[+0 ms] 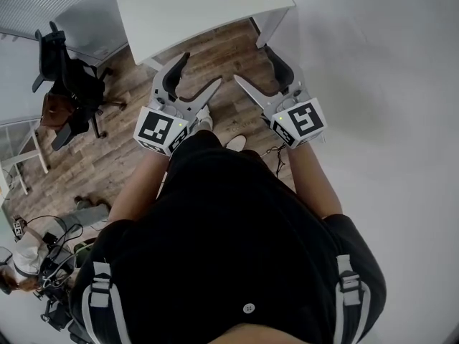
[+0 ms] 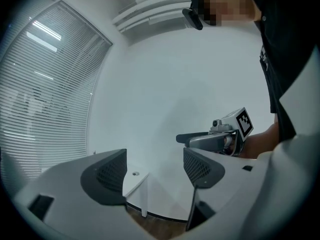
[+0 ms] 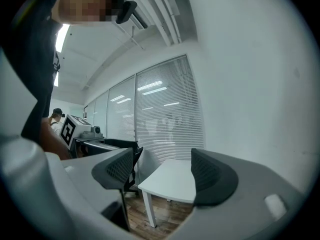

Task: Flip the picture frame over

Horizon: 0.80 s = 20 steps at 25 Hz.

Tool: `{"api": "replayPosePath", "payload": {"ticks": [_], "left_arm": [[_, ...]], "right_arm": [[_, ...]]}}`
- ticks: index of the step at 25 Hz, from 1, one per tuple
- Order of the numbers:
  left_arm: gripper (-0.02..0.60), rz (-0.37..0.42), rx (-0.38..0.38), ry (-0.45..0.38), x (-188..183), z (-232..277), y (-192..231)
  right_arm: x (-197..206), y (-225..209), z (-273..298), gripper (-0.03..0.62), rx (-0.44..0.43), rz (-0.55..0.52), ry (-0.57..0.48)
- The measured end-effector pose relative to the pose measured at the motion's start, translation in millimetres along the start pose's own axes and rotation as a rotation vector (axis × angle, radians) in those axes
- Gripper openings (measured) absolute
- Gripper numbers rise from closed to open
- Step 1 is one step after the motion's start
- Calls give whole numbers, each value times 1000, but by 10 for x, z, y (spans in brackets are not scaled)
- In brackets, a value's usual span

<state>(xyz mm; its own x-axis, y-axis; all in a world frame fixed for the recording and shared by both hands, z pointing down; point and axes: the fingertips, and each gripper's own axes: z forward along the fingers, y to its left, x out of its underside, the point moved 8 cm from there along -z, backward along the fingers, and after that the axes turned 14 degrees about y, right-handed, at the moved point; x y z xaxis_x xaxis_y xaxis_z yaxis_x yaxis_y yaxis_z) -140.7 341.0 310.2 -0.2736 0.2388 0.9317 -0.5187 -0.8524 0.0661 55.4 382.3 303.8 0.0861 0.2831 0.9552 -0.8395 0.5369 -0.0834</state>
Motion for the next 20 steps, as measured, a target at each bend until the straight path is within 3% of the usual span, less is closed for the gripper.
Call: {"api": "replayPosePath", "payload": {"ticks": [20], "left_arm": [[339,9,65,-14,-221,686,1674]], "right_arm": [[-372,-663,1475,360,66,10,39]]}}
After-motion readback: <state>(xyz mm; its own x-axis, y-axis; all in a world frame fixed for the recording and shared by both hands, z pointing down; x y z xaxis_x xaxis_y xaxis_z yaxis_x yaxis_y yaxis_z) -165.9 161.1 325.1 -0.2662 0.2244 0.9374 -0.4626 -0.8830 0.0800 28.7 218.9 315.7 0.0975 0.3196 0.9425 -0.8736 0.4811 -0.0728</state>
